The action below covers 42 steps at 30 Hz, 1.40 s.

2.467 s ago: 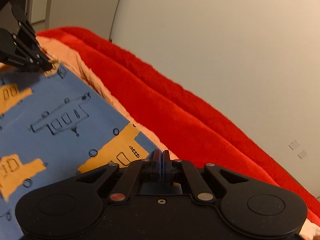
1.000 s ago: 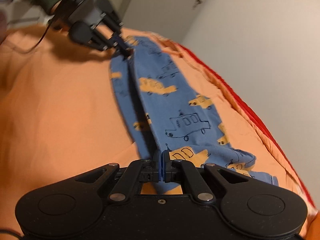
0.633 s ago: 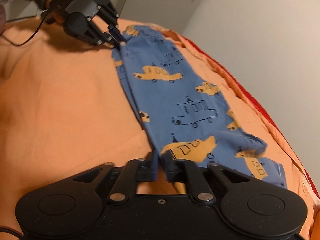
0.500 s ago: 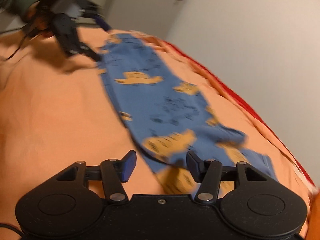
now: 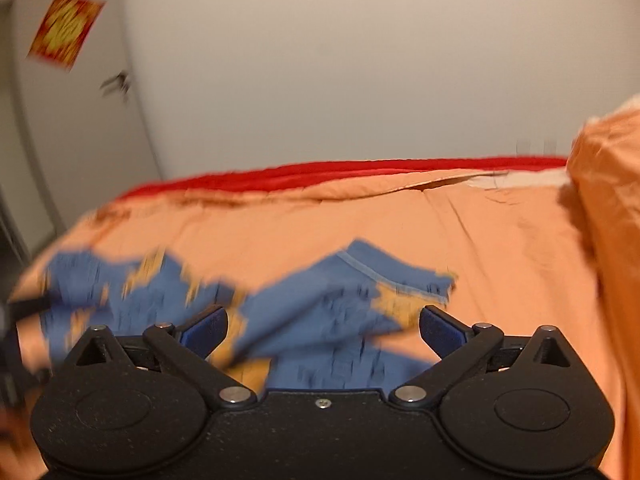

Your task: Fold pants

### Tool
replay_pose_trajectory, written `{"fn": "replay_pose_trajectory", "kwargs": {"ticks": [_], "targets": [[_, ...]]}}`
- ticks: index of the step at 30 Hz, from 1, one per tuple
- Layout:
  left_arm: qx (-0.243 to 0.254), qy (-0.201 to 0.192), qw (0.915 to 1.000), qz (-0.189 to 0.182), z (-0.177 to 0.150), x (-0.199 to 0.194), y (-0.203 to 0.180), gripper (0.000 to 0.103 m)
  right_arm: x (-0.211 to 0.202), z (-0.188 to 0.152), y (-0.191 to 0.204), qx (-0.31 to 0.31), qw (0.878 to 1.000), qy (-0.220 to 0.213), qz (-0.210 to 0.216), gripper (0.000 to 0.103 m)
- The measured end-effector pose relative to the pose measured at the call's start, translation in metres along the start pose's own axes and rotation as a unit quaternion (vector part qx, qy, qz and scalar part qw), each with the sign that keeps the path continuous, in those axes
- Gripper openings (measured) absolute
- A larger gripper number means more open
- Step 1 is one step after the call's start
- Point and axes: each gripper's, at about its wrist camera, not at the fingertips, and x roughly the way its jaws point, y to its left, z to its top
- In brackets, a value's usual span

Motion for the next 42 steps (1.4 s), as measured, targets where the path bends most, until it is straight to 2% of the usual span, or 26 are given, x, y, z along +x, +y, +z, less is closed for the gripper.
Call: {"fn": "replay_pose_trajectory", "kwargs": {"ticks": [1, 3, 4, 5, 7, 10, 11, 13, 15, 16, 17, 19, 23, 26, 29, 32, 35, 39, 42], "targets": [[-0.022, 0.010, 0.9997, -0.007, -0.001, 0.008, 0.002, 0.074, 0.011, 0.011, -0.005, 0.014, 1.000, 0.002, 0.007, 0.090], [-0.072, 0.029, 0.9968, -0.021, -0.004, 0.019, 0.012, 0.056, 0.038, 0.031, -0.011, 0.037, 0.999, 0.013, 0.016, 0.077], [-0.095, 0.039, 0.9944, -0.026, -0.005, 0.025, 0.016, 0.053, 0.053, 0.039, -0.012, 0.048, 0.998, 0.023, 0.020, 0.069], [-0.114, 0.048, 0.9920, -0.025, -0.005, 0.028, 0.021, 0.049, 0.068, 0.046, -0.010, 0.056, 0.997, 0.040, 0.019, 0.068], [-0.139, 0.061, 0.9881, -0.024, -0.007, 0.033, 0.028, 0.049, 0.097, 0.056, -0.003, 0.059, 0.995, 0.075, 0.012, 0.066], [-0.148, 0.076, 0.9858, -0.022, -0.005, 0.037, 0.032, 0.049, 0.130, 0.059, 0.009, 0.035, 0.993, 0.110, -0.021, 0.066], [-0.149, 0.080, 0.9853, -0.022, -0.005, 0.037, 0.033, 0.047, 0.141, 0.057, 0.013, 0.024, 0.992, 0.123, -0.032, 0.062], [-0.151, 0.090, 0.9841, -0.022, -0.003, 0.038, 0.032, 0.037, 0.160, 0.049, 0.018, 0.003, 0.987, 0.149, -0.058, 0.048], [-0.148, 0.102, 0.9835, -0.022, 0.002, 0.044, 0.028, 0.023, 0.164, 0.040, 0.021, -0.011, 0.986, 0.146, -0.074, 0.035], [-0.144, 0.105, 0.9837, -0.018, 0.002, 0.046, 0.026, 0.019, 0.162, 0.039, 0.023, -0.016, 0.987, 0.141, -0.075, 0.003], [-0.139, 0.108, 0.9843, -0.015, 0.003, 0.047, 0.024, 0.011, 0.157, 0.040, 0.022, -0.013, 0.988, 0.135, -0.073, 0.000], [-0.130, 0.108, 0.9856, -0.008, 0.006, 0.043, 0.021, 0.007, 0.143, 0.045, 0.017, 0.005, 0.992, 0.109, -0.066, 0.000], [-0.081, 0.086, 0.9930, 0.002, 0.013, 0.029, 0.007, 0.004, 0.083, 0.052, -0.001, 0.053, 0.997, 0.013, -0.047, 0.000], [-0.016, 0.063, 0.9979, 0.003, 0.018, 0.016, -0.011, 0.002, 0.015, 0.039, -0.017, 0.094, 0.993, -0.065, -0.039, 0.000], [0.054, 0.052, 0.9972, -0.007, 0.018, 0.005, -0.030, 0.001, -0.046, 0.008, -0.030, 0.120, 0.985, -0.106, -0.057, 0.000], [0.124, 0.058, 0.9905, -0.016, 0.004, 0.003, -0.048, 0.001, -0.085, -0.028, -0.038, 0.145, 0.981, -0.103, -0.076, 0.000], [0.176, 0.078, 0.9810, -0.017, -0.018, 0.007, -0.062, 0.001, -0.097, -0.067, -0.041, 0.166, 0.979, -0.079, -0.090, 0.000], [0.194, 0.099, 0.9758, -0.010, -0.038, 0.015, -0.067, 0.001, -0.087, -0.108, -0.051, 0.207, 0.973, -0.046, -0.091, 0.002], [0.197, 0.103, 0.9749, -0.003, -0.042, 0.016, -0.067, 0.001, -0.084, -0.117, -0.053, 0.202, 0.974, -0.030, -0.094, 0.022]]}}
